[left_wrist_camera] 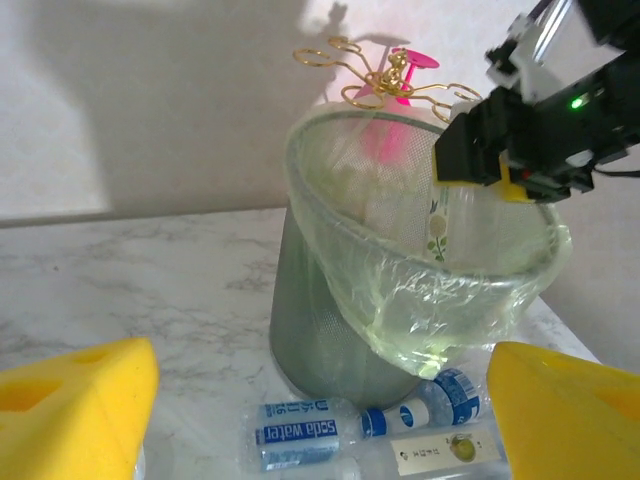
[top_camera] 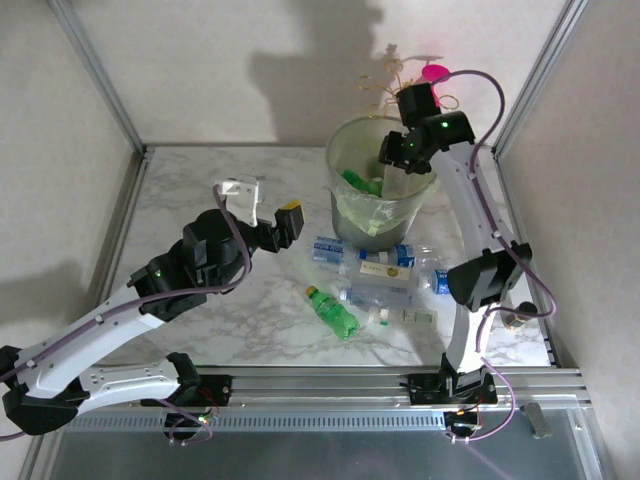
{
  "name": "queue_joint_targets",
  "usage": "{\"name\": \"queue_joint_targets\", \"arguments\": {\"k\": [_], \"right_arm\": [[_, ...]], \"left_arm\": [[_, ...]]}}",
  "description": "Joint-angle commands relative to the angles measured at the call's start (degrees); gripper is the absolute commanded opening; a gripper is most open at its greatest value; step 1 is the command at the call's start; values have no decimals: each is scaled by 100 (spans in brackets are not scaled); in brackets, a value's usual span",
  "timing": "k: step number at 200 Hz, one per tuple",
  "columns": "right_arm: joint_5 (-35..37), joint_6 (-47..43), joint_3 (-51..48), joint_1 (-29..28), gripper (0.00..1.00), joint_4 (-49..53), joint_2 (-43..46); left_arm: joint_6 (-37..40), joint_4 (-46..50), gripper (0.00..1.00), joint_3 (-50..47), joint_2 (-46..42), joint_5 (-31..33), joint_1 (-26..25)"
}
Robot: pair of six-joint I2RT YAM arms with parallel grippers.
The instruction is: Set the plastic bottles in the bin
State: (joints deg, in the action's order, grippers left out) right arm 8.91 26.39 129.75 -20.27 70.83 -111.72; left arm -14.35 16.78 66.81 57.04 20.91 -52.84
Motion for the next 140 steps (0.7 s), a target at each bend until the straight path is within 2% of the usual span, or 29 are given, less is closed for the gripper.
{"name": "queue_joint_targets", "arguments": {"k": [1,88,140], "right_arm": [[458,118,172,2,35,477,-67],[223,200,-115,-65,41,99,-716],[422,215,52,-142,55,89,-1133]], "left_arm": [[-304,21,85,-170,-257,164,-7],[-509,188,85,-413,-518,312,47],[-535,260,86,-454,-619,404,78]]}}
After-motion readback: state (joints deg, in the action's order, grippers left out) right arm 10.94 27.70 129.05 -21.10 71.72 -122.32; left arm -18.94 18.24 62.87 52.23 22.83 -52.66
